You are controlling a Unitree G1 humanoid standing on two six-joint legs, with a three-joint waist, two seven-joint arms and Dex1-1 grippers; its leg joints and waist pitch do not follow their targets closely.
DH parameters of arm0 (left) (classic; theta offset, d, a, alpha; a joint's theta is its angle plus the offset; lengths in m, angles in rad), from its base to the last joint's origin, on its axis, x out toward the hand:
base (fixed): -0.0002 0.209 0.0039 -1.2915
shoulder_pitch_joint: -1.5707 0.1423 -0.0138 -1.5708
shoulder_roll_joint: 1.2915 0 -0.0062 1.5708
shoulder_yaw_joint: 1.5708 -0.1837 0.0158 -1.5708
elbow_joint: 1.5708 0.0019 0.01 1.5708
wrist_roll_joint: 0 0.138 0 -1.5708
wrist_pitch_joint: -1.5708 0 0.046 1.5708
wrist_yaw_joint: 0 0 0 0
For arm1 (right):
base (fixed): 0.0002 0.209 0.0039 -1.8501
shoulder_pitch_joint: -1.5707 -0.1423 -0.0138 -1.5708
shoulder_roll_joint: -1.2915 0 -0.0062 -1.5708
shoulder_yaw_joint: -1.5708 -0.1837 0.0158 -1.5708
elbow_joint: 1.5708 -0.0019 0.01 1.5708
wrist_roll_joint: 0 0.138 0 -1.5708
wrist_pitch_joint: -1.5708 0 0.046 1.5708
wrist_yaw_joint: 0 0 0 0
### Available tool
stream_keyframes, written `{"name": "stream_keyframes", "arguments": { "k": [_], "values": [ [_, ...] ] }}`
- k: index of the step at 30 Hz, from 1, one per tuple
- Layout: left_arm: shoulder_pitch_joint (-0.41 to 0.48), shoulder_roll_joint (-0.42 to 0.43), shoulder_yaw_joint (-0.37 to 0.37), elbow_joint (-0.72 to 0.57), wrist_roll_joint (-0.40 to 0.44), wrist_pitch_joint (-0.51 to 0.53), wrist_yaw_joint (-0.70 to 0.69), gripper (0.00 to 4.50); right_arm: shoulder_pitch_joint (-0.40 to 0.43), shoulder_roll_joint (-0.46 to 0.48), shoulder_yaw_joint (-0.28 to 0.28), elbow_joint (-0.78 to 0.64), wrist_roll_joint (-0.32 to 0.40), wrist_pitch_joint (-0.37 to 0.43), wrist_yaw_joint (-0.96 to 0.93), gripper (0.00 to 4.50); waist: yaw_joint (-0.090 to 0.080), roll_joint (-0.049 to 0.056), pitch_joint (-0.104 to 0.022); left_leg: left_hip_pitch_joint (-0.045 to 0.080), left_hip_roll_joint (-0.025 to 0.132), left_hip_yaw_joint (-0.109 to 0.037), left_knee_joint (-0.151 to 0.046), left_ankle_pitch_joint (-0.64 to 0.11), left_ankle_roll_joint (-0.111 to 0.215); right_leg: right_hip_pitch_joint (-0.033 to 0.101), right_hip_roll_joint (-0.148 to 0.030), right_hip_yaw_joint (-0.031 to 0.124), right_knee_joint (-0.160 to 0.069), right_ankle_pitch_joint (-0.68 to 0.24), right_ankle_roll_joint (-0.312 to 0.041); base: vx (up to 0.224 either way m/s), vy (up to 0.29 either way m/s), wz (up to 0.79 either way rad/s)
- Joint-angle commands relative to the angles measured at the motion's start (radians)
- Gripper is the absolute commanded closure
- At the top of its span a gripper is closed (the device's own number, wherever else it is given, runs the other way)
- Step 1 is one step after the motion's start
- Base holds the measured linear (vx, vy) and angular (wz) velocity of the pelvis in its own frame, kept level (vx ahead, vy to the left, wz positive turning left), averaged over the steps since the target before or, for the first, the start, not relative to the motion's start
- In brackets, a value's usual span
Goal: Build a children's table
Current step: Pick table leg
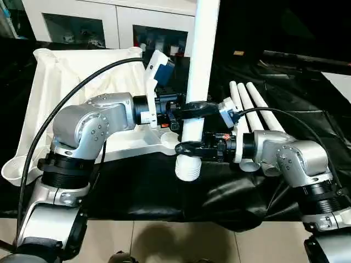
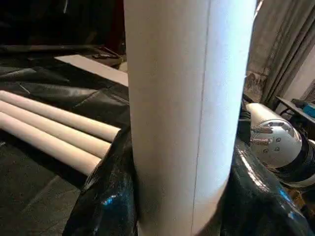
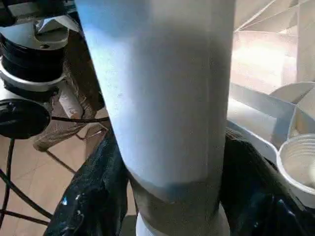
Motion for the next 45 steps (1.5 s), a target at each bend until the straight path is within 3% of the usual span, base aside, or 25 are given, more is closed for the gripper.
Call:
{"name": "stream_keyframes", "arguments": {
  "k": [1,4,7,12,15,16,17,19,20,24,25,27,28,29,30,31,32,33,35,37,39,45],
  "values": [
    [-0.015,-0.008,-0.013,-0.009,-0.005,-0.001,-0.013,2.65,0.004,-0.012,-0.007,-0.009,-0.002,-0.001,-0.004,2.42,0.000,0.031,-0.085,0.011,0.026,-0.004,-0.069,-0.060,-0.020,0.068,-0.067,0.042,-0.060,0.043,-0.254,0.000,0.000,0.00],
    [-0.017,-0.008,-0.014,-0.006,0.005,-0.009,-0.005,2.65,0.006,-0.012,-0.012,-0.009,-0.003,-0.001,-0.008,2.49,0.000,0.032,-0.085,0.012,0.026,-0.004,-0.069,-0.067,-0.021,0.068,-0.067,0.042,-0.060,0.039,-0.255,0.000,0.000,0.00],
    [-0.025,-0.017,-0.002,0.007,0.003,0.012,0.022,1.95,0.008,-0.011,-0.023,-0.009,0.000,0.000,-0.017,2.52,0.000,0.033,-0.085,0.012,0.025,-0.003,-0.069,-0.071,-0.022,0.067,-0.066,0.042,-0.062,0.034,-0.254,0.000,0.000,0.00],
    [-0.010,-0.061,0.054,0.016,-0.029,-0.022,0.043,1.62,0.022,0.013,-0.078,-0.006,0.014,-0.015,-0.074,2.62,0.001,0.034,-0.087,0.010,0.026,-0.004,-0.068,-0.058,-0.017,0.070,-0.068,0.042,-0.060,0.052,-0.262,0.000,0.000,0.00],
    [-0.001,-0.128,0.139,0.040,-0.073,-0.085,0.092,1.51,0.030,0.038,-0.128,-0.023,0.044,-0.011,-0.116,2.63,0.002,0.034,-0.087,0.010,0.025,-0.003,-0.067,-0.064,-0.012,0.071,-0.068,0.042,-0.063,0.054,-0.268,0.000,0.000,0.00],
    [0.002,-0.184,0.222,0.062,-0.138,-0.126,0.128,1.51,0.037,0.047,-0.157,-0.043,0.061,-0.014,-0.138,2.63,0.002,0.040,-0.087,0.009,0.024,-0.002,-0.065,-0.064,-0.011,0.071,-0.067,0.043,-0.063,0.066,-0.274,0.000,0.000,0.00],
    [0.003,-0.207,0.255,0.069,-0.166,-0.143,0.143,1.51,0.041,0.049,-0.168,-0.053,0.068,-0.017,-0.146,2.63,0.005,0.045,-0.087,0.008,0.021,-0.004,-0.065,-0.073,-0.012,0.073,-0.066,0.042,-0.065,0.071,-0.279,0.000,0.000,0.00],
    [0.009,-0.242,0.326,0.071,-0.233,-0.168,0.165,1.51,0.055,0.050,-0.193,-0.080,0.075,-0.028,-0.166,2.63,0.005,0.044,-0.088,0.004,0.020,-0.003,-0.064,-0.067,-0.006,0.077,-0.065,0.042,-0.063,0.087,-0.282,0.000,0.000,0.00],
    [0.013,-0.247,0.347,0.065,-0.249,-0.168,0.173,1.51,0.061,0.051,-0.206,-0.092,0.074,-0.035,-0.180,2.63,0.003,0.041,-0.088,0.005,0.018,-0.003,-0.064,-0.078,-0.001,0.076,-0.064,0.041,-0.066,0.069,-0.278,0.000,0.000,0.00],
    [0.045,-0.228,0.350,0.024,-0.218,-0.168,0.185,1.51,0.087,0.045,-0.242,-0.140,0.085,-0.029,-0.218,2.64,-0.001,0.052,-0.086,0.006,0.021,-0.004,-0.067,-0.089,0.008,0.073,-0.063,0.041,-0.074,-0.016,-0.234,0.000,0.000,0.00],
    [0.059,-0.205,0.340,0.027,-0.164,-0.182,0.205,1.51,0.099,0.041,-0.245,-0.157,0.068,-0.035,-0.241,2.64,-0.002,0.063,-0.087,0.009,0.022,-0.005,-0.067,-0.087,0.005,0.070,-0.061,0.041,-0.073,-0.022,-0.229,0.000,0.000,0.00],
    [0.075,-0.178,0.310,0.031,-0.081,-0.200,0.231,1.51,0.116,0.035,-0.247,-0.177,0.046,-0.048,-0.272,2.64,-0.006,0.058,-0.085,0.010,0.025,-0.006,-0.070,-0.088,0.007,0.067,-0.058,0.040,-0.078,-0.036,-0.207,0.000,0.000,0.00],
    [0.093,-0.128,0.237,0.048,0.035,-0.252,0.238,1.51,0.121,0.039,-0.246,-0.178,0.021,-0.067,-0.300,2.64,-0.006,0.060,-0.084,0.010,0.023,-0.005,-0.069,-0.093,0.004,0.066,-0.058,0.041,-0.077,-0.047,-0.201,0.000,0.000,0.00],
    [0.132,-0.014,0.079,0.089,0.241,-0.364,0.212,1.51,0.127,0.045,-0.224,-0.165,-0.063,-0.130,-0.366,2.64,-0.005,0.061,-0.084,0.012,0.026,-0.010,-0.075,-0.102,0.000,0.062,-0.061,0.041,-0.085,-0.111,-0.156,0.000,0.000,0.00],
    [0.152,0.041,0.008,0.110,0.325,-0.420,0.185,1.51,0.128,0.051,-0.210,-0.153,-0.113,-0.162,-0.413,2.64,-0.004,0.063,-0.082,0.011,0.026,-0.012,-0.077,-0.107,-0.004,0.059,-0.062,0.040,-0.089,-0.144,-0.131,0.000,0.000,0.00],
    [0.152,0.041,0.008,0.110,0.325,-0.420,0.185,1.51,0.128,0.051,-0.210,-0.153,-0.113,-0.162,-0.413,2.64,-0.014,0.064,-0.082,0.010,0.023,-0.009,-0.077,-0.114,-0.026,0.058,-0.060,0.041,-0.086,-0.181,-0.103,0.000,0.000,0.00],
    [0.175,0.087,-0.040,0.131,0.375,-0.476,0.141,1.51,0.133,0.058,-0.173,-0.126,-0.225,-0.277,-0.491,2.64,-0.012,0.067,-0.083,0.013,0.023,-0.008,-0.076,-0.113,-0.036,0.056,-0.062,0.041,-0.087,-0.183,-0.104,0.000,0.000,0.00],
    [0.189,0.117,-0.067,0.139,0.396,-0.510,0.105,1.51,0.136,0.067,-0.158,-0.103,-0.284,-0.364,-0.533,2.64,-0.013,0.069,-0.083,0.017,0.024,-0.005,-0.076,-0.118,-0.053,0.047,-0.063,0.043,-0.087,-0.186,-0.114,0.000,0.000,0.00],
    [0.201,0.158,-0.108,0.150,0.431,-0.548,0.069,1.51,0.138,0.068,-0.140,-0.075,-0.329,-0.421,-0.561,2.64,-0.015,0.065,-0.086,0.013,0.022,-0.003,-0.076,-0.114,-0.064,0.048,-0.063,0.044,-0.081,-0.156,-0.132,0.000,0.000,0.00],
    [0.207,0.194,-0.153,0.178,0.489,-0.602,0.055,1.51,0.143,0.067,-0.135,-0.066,-0.324,-0.405,-0.558,2.64,-0.013,0.067,-0.084,0.013,0.023,-0.003,-0.078,-0.113,-0.047,0.051,-0.059,0.044,-0.074,-0.088,-0.158,0.000,0.000,0.00],
    [0.209,0.225,-0.197,0.235,0.568,-0.686,0.034,1.51,0.153,0.078,-0.137,-0.065,-0.292,-0.376,-0.550,2.64,-0.013,0.060,-0.084,0.010,0.024,-0.002,-0.079,-0.112,-0.031,0.055,-0.060,0.046,-0.072,-0.062,-0.161,0.000,0.000,0.00],
    [0.186,0.236,-0.229,0.360,0.580,-0.752,-0.048,1.86,0.175,0.113,-0.140,-0.092,-0.235,-0.320,-0.516,2.64,-0.012,0.061,-0.083,0.012,0.023,0.000,-0.080,-0.133,-0.024,0.051,-0.065,0.048,-0.076,-0.101,-0.170,0.000,0.000,0.00]
  ]
}}
